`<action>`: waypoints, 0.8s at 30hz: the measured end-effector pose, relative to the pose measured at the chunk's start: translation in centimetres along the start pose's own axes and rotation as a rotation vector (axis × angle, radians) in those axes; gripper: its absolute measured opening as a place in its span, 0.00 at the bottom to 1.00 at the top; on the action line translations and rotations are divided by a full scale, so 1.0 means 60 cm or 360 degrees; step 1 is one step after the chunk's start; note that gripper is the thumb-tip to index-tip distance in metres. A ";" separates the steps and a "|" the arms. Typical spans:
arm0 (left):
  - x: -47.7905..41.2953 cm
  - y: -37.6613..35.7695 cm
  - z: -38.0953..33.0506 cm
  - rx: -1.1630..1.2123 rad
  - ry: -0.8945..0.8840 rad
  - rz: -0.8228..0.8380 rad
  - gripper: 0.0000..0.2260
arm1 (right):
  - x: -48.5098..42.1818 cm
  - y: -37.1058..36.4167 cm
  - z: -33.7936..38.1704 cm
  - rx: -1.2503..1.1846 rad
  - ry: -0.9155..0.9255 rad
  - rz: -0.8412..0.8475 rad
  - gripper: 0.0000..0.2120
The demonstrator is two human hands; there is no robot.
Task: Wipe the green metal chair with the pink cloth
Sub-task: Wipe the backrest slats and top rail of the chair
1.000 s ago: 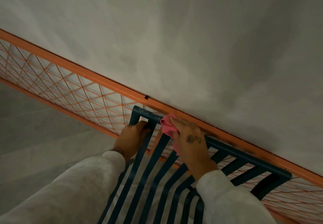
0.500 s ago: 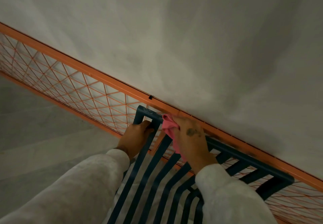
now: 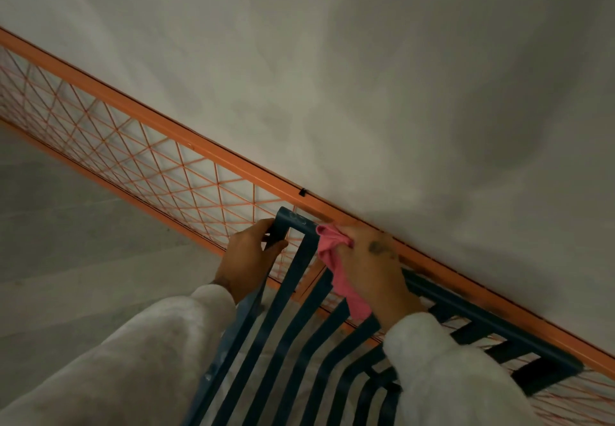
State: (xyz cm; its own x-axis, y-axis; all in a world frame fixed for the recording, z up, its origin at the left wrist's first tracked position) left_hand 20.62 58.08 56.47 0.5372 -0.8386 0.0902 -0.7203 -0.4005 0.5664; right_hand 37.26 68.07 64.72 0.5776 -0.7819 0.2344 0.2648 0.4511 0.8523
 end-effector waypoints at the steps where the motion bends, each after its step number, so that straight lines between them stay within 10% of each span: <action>1: -0.003 -0.001 0.000 -0.0021 -0.0006 0.0038 0.20 | -0.007 -0.010 0.006 0.0014 -0.0008 -0.0010 0.10; 14: -0.016 0.013 -0.002 -0.0143 -0.0070 0.0233 0.18 | -0.024 -0.024 0.063 0.0247 0.0444 0.0103 0.18; 19: -0.026 0.022 0.004 -0.0174 -0.0116 0.0337 0.18 | -0.030 0.000 0.012 0.0291 0.0031 0.0195 0.07; 24: -0.036 0.034 0.004 -0.0204 -0.0188 0.0415 0.15 | -0.078 -0.018 0.103 0.0360 0.0252 0.0197 0.11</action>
State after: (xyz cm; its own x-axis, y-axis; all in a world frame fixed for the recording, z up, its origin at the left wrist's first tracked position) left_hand 17.89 58.99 57.21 0.2816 -0.9470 0.1546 -0.7620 -0.1228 0.6359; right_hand 29.47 68.58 65.58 0.7128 -0.6422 0.2821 0.0165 0.4173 0.9086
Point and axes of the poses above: each hand's wrist, its own x-axis away from the middle knuckle, its own y-axis out of the back of the hand, z = x × y, the point moved 2 cm from there along -x, towards the middle knuckle, and after that the axes turned 4 degrees about z, right-handed, at the moved point
